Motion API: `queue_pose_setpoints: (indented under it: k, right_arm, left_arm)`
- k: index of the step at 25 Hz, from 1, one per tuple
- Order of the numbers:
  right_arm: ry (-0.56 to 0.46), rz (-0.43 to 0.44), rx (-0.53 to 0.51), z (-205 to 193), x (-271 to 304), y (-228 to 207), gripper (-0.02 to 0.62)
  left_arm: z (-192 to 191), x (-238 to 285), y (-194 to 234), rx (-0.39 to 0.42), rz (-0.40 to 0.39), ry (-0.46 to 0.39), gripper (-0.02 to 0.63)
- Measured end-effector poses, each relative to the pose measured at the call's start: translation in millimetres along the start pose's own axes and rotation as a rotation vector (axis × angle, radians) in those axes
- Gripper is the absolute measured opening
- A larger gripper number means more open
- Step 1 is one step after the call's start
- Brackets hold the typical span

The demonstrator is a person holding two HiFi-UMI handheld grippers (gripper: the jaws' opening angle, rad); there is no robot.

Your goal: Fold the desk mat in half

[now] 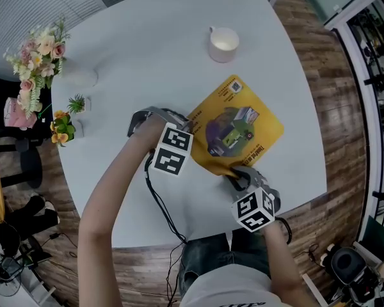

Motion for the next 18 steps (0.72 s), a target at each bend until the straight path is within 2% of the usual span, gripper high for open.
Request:
queue_pose_setpoints:
  k: [7, 13, 18]
  right_arm:
    - [-0.047, -0.008, 0.034, 9.0, -9.9, -11.8, 0.094]
    - [-0.084, -0.006, 0.029, 17.0, -18.5, -25.6, 0.094]
    - [-0.109, 0.027, 0.042, 17.6, -21.6, -38.4, 0.092]
  left_arm:
    - [0.9, -8.4, 6.0, -0.049, 0.048, -0.028, 0.057]
    - [3.0, -15.0, 11.8, -0.071, 0.048, -0.015, 0.051]
    - [7.3, -22.5, 21.7, -0.086, 0.059, 0.009, 0.051]
Point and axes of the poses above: the fingertips, and each gripper's own axes: x forward along the fingers, y to its left, z out of its top, the point moved 6 cm from there along -x, backward along the fingers, and after that the axes turned 6 degrees about x, right-handed, at the moved point
